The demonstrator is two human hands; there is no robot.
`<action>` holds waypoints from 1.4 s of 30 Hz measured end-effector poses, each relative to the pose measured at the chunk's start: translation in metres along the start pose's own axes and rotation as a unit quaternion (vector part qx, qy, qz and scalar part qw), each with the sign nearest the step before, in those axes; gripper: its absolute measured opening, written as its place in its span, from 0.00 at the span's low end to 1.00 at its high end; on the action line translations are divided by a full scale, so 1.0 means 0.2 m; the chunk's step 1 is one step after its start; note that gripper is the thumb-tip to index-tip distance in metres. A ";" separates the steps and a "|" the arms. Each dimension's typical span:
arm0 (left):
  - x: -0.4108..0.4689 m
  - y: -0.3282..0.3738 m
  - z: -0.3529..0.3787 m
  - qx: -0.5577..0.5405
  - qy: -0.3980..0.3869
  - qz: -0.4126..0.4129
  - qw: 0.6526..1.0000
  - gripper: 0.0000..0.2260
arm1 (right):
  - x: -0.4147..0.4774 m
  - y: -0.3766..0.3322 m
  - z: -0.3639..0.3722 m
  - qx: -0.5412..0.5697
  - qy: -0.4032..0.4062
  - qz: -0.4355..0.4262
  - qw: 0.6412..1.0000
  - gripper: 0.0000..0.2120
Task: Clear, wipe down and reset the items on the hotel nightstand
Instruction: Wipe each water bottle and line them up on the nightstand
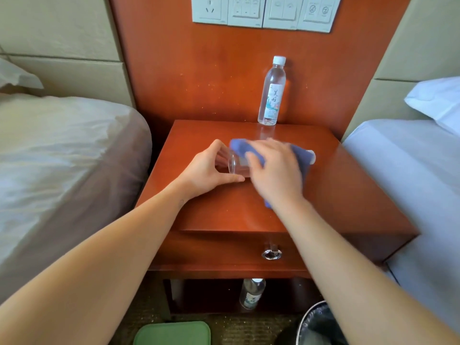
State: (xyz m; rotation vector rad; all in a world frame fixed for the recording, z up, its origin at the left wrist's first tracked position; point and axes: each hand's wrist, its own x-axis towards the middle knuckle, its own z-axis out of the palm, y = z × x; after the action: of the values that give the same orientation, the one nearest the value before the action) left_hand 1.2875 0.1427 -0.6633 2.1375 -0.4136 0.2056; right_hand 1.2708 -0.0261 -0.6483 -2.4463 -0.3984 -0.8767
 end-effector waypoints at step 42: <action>0.00 -0.01 -0.01 -0.018 -0.002 0.042 0.999 0.21 | 0.01 0.03 -0.05 -0.037 0.020 0.043 0.998 0.09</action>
State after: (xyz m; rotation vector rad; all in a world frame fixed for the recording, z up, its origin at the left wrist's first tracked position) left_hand 1.2877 0.1458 -0.6645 2.0870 -0.5061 0.2392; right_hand 1.2710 -0.0366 -0.6430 -2.4889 -0.2478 -0.9165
